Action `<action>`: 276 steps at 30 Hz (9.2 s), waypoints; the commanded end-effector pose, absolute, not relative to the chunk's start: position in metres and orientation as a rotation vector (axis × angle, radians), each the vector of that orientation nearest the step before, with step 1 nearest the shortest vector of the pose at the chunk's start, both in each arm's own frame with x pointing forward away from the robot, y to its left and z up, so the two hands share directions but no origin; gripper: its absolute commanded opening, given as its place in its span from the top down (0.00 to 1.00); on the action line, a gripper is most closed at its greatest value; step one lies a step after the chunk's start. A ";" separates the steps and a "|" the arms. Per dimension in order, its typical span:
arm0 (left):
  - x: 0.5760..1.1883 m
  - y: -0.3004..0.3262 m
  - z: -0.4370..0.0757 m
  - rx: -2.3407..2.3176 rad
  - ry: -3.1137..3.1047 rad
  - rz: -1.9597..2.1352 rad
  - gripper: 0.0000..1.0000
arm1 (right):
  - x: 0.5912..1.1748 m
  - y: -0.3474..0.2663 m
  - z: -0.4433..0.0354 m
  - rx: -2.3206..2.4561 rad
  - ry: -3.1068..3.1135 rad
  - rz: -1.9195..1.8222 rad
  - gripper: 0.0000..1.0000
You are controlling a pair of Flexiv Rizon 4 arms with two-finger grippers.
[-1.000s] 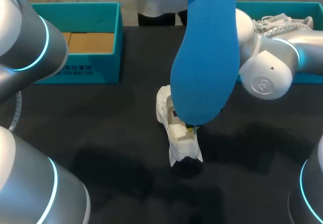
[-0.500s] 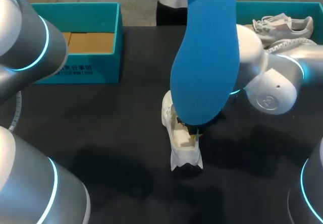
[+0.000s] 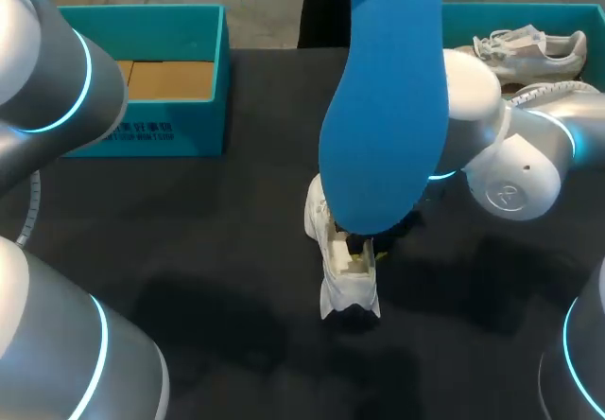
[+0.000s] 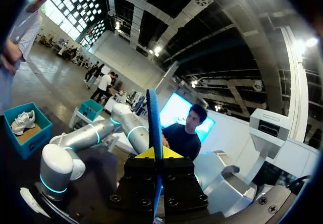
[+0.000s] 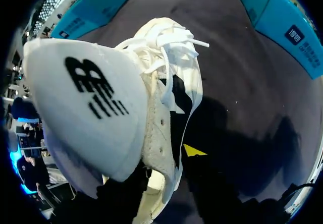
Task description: Take the shoe out of the shoebox, open the shoe tongue, remove and reinsert the insole, then place the shoe into the shoebox
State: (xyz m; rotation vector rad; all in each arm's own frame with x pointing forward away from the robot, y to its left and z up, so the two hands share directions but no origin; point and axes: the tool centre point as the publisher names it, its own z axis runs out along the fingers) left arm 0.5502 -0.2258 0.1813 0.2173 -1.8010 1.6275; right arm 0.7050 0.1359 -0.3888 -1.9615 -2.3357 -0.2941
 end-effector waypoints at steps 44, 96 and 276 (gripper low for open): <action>0.550 -0.226 0.181 0.219 -1.802 1.628 1.00 | 0.671 0.090 -0.286 -1.726 -2.550 -0.625 0.00; 0.550 -0.226 0.181 0.219 -1.802 1.628 1.00 | 0.729 0.097 -0.194 -1.570 -1.714 -1.204 0.00; 0.693 -0.135 -0.094 -3.031 -2.382 1.670 1.00 | 0.739 0.094 -0.180 -1.412 -1.530 -1.260 0.00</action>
